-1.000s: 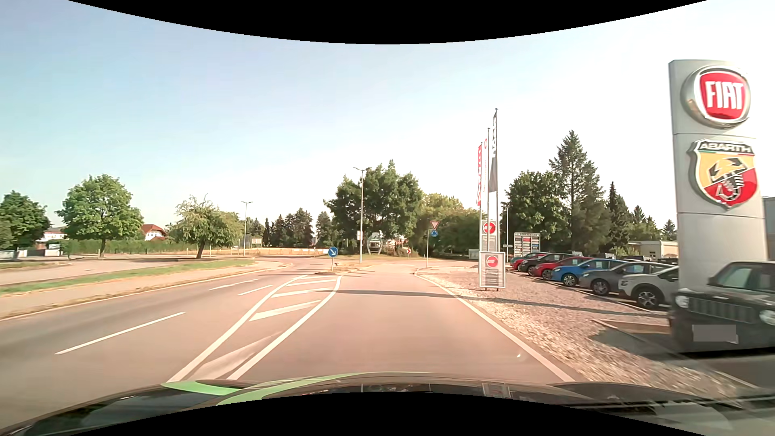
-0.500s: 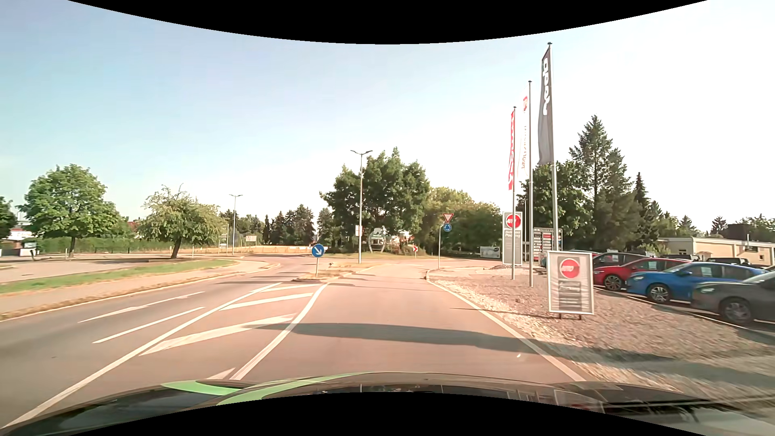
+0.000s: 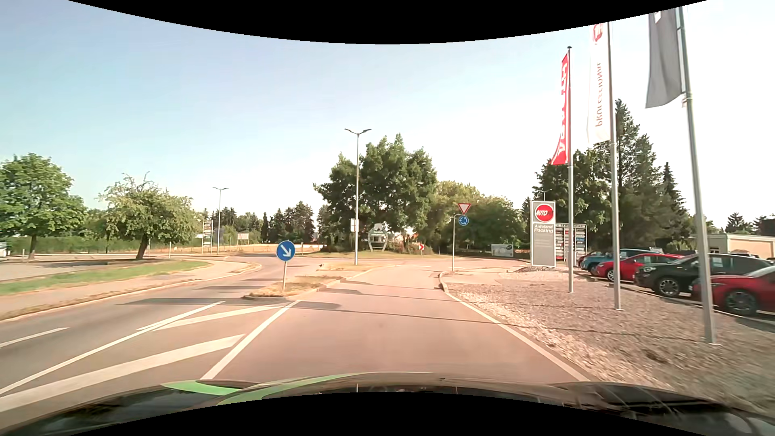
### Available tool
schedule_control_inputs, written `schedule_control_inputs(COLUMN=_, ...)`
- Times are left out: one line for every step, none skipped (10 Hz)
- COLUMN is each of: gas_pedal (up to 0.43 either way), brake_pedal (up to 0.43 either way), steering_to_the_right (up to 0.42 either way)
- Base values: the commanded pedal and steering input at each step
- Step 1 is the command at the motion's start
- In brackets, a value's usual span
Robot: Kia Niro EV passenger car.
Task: Follow the waypoints while adhering to traffic rules and regulations
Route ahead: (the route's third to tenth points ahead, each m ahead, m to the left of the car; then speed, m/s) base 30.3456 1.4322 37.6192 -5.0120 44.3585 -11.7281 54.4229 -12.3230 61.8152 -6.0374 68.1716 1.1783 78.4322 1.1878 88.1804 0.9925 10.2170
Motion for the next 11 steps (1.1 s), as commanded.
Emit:
schedule_control_inputs(gas_pedal=0.0, brake_pedal=0.189, steering_to_the_right=-0.001)
schedule_control_inputs(gas_pedal=0.0, brake_pedal=0.195, steering_to_the_right=-0.001)
schedule_control_inputs(gas_pedal=0.0, brake_pedal=0.201, steering_to_the_right=-0.001)
schedule_control_inputs(gas_pedal=0.0, brake_pedal=0.201, steering_to_the_right=-0.001)
schedule_control_inputs(gas_pedal=0.0, brake_pedal=0.201, steering_to_the_right=0.0)
schedule_control_inputs(gas_pedal=0.0, brake_pedal=0.195, steering_to_the_right=0.002)
schedule_control_inputs(gas_pedal=0.0, brake_pedal=0.183, steering_to_the_right=0.006)
schedule_control_inputs(gas_pedal=0.0, brake_pedal=0.171, steering_to_the_right=0.012)
schedule_control_inputs(gas_pedal=0.0, brake_pedal=0.152, steering_to_the_right=0.016)
schedule_control_inputs(gas_pedal=0.0, brake_pedal=0.146, steering_to_the_right=0.02)
schedule_control_inputs(gas_pedal=0.0, brake_pedal=0.134, steering_to_the_right=0.025)
